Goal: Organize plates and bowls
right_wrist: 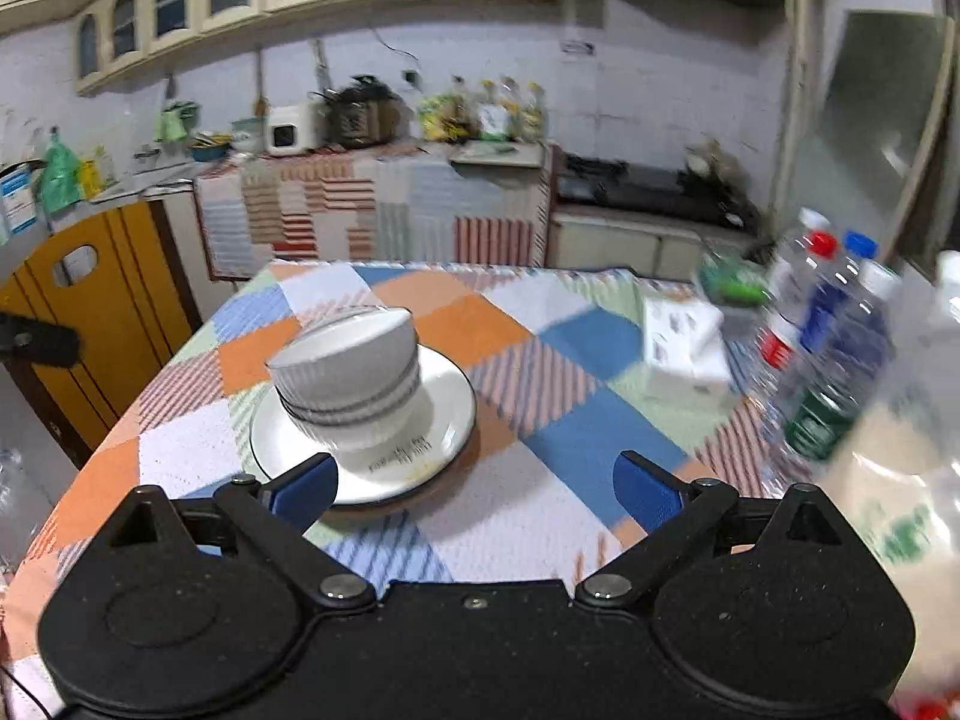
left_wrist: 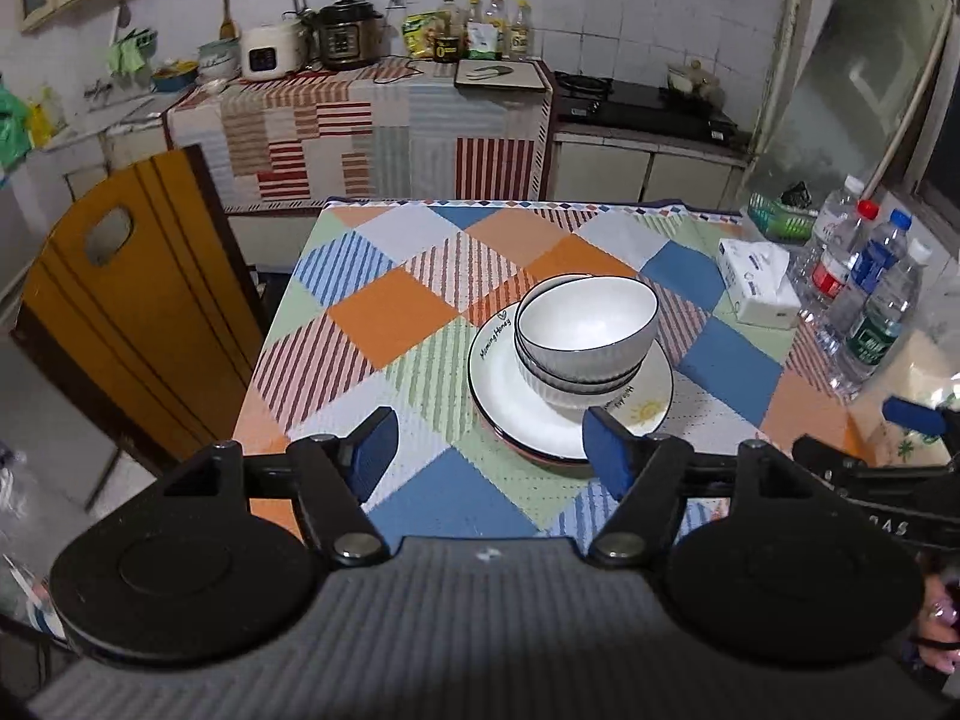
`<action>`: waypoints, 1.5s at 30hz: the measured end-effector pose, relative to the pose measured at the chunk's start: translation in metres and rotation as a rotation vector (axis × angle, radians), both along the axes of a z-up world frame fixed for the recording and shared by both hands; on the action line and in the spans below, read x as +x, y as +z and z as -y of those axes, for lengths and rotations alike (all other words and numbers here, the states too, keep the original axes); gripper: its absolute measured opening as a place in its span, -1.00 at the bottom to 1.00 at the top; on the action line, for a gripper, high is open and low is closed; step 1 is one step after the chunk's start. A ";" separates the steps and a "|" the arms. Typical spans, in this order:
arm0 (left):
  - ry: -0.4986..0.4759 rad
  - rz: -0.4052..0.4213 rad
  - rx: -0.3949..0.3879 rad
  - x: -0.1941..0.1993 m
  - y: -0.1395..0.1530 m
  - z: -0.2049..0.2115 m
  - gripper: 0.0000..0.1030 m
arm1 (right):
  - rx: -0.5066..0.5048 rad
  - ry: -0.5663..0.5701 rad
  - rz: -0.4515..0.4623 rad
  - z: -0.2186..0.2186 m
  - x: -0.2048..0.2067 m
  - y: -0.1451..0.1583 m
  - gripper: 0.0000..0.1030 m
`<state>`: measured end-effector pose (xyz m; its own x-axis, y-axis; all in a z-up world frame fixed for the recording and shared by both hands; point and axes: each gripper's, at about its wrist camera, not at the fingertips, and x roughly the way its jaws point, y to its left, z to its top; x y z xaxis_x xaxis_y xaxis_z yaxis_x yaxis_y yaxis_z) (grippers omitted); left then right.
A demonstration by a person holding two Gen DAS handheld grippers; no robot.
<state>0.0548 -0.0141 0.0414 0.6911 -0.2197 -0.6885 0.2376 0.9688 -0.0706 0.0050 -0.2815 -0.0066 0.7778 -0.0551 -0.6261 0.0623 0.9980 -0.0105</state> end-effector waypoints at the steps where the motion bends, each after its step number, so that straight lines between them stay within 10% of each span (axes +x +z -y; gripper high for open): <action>1: 0.002 0.005 -0.003 -0.004 0.000 -0.002 0.32 | -0.014 -0.012 -0.012 -0.001 -0.004 0.001 0.94; 45: 0.012 0.034 0.052 -0.035 -0.034 -0.004 0.92 | -0.061 -0.128 -0.096 -0.028 -0.046 0.019 0.94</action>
